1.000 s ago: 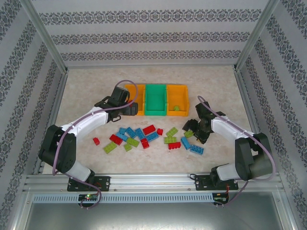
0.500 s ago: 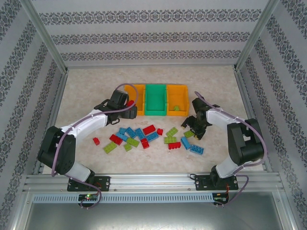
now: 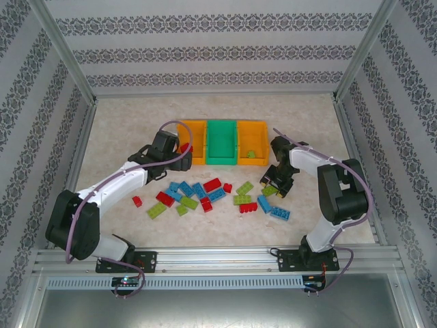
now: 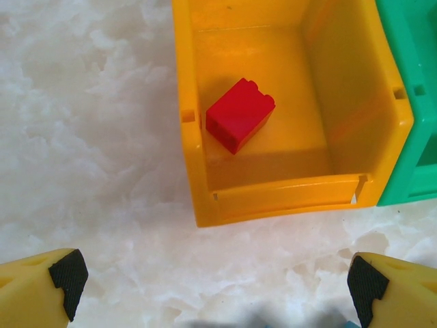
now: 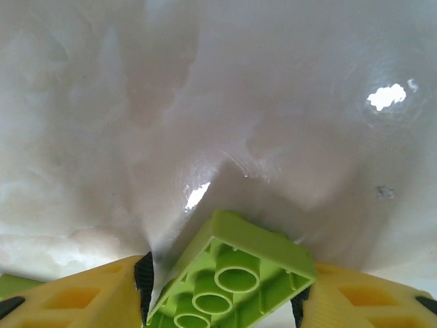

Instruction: Sort the legos into containers by color

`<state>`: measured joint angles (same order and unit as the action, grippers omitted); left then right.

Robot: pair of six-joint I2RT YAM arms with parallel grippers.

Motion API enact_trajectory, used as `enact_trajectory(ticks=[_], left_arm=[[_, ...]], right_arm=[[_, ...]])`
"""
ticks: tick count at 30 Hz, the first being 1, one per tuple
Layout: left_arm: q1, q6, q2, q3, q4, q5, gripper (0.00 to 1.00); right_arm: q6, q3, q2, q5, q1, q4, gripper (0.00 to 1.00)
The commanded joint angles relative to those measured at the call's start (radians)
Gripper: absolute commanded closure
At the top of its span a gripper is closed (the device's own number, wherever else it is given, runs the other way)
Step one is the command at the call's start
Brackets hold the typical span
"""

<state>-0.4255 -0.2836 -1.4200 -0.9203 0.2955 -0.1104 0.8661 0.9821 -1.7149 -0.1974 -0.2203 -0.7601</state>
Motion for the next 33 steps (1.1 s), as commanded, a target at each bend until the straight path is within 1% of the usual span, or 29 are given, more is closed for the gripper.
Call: enact_trajectory(ticks=[1, 5, 12, 15, 17, 21, 24, 28, 33], left_arm=[[-0.012, 0.009, 0.027, 0.014, -0.019, -0.023, 0.0], [-0.012, 0.007, 0.039, 0.017, -0.013, -0.034, 0.0], [-0.012, 0.006, 0.052, 0.019, -0.005, -0.043, 0.0], [-0.013, -0.001, 0.059, 0.021, 0.007, -0.061, 0.01], [-0.012, -0.018, 0.067, 0.024, 0.031, -0.096, 0.01], [-0.011, -0.083, 0.075, 0.011, 0.135, -0.176, 0.0], [-0.006, -0.143, 0.08, 0.008, 0.207, -0.197, 0.01], [0.002, -0.193, 0.094, 0.037, 0.223, -0.144, 0.01], [0.015, -0.254, 0.092, 0.041, 0.3, -0.141, 0.01]], right_arm=[[-0.042, 0.027, -0.038, 0.063, -0.008, 0.092, 0.46], [-0.062, 0.044, -0.048, 0.073, -0.008, 0.081, 0.55], [-0.076, 0.066, -0.009, 0.115, -0.001, 0.085, 0.65], [-0.097, 0.102, 0.018, 0.142, -0.008, 0.072, 0.66], [-0.129, 0.149, 0.048, 0.194, -0.027, 0.04, 0.66], [-0.207, 0.227, 0.137, 0.319, -0.076, 0.029, 0.65], [-0.28, 0.295, 0.17, 0.355, -0.112, 0.052, 0.65], [-0.374, 0.413, 0.109, 0.355, -0.147, 0.054, 0.64], [-0.418, 0.534, -0.056, 0.331, -0.149, 0.038, 0.64]])
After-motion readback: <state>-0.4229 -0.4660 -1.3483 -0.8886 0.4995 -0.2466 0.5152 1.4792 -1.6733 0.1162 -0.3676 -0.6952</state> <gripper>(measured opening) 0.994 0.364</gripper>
